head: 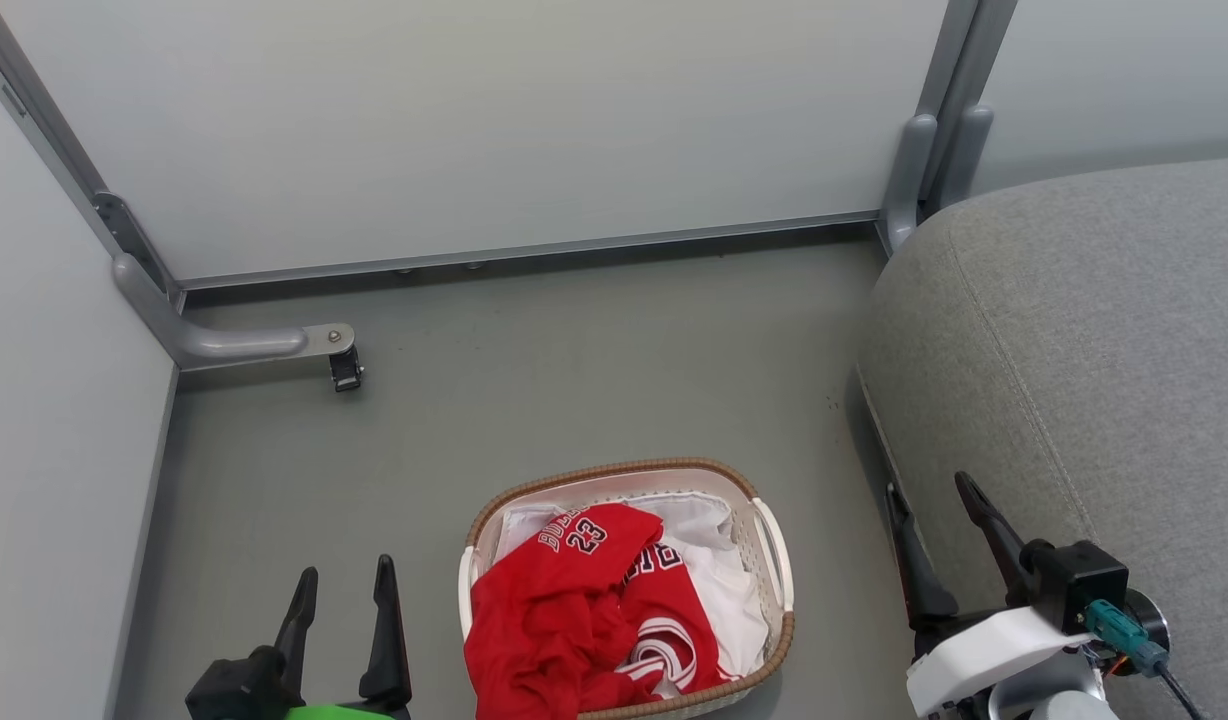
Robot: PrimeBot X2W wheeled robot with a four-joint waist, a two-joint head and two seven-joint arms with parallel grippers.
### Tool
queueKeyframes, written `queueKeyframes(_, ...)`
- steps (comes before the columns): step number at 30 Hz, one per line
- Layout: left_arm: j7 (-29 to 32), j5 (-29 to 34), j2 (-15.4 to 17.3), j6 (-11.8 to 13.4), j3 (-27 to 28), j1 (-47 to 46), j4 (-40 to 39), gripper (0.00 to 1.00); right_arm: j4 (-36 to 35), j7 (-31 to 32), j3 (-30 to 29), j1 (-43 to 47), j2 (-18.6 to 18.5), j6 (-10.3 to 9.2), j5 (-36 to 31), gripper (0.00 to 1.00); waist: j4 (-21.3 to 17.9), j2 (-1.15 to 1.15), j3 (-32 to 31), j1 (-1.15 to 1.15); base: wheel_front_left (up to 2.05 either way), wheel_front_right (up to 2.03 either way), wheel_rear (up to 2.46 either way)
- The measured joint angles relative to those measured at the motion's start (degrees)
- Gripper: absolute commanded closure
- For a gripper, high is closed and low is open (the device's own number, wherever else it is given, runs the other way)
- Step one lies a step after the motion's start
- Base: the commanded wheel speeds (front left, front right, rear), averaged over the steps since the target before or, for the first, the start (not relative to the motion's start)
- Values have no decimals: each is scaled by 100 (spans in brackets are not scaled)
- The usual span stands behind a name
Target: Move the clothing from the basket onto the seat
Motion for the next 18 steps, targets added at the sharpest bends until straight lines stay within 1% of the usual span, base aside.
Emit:
queueKeyframes(8,-85,278,3,42,-54,58,1,0,-7,-81,55,8,-3,0,-296,0,-1,0,14,0,0,0,0)
queueKeyframes(18,-91,290,4,43,-62,58,31,0,-4,-81,56,8,-4,0,-299,0,0,0,26,0,0,0,0)
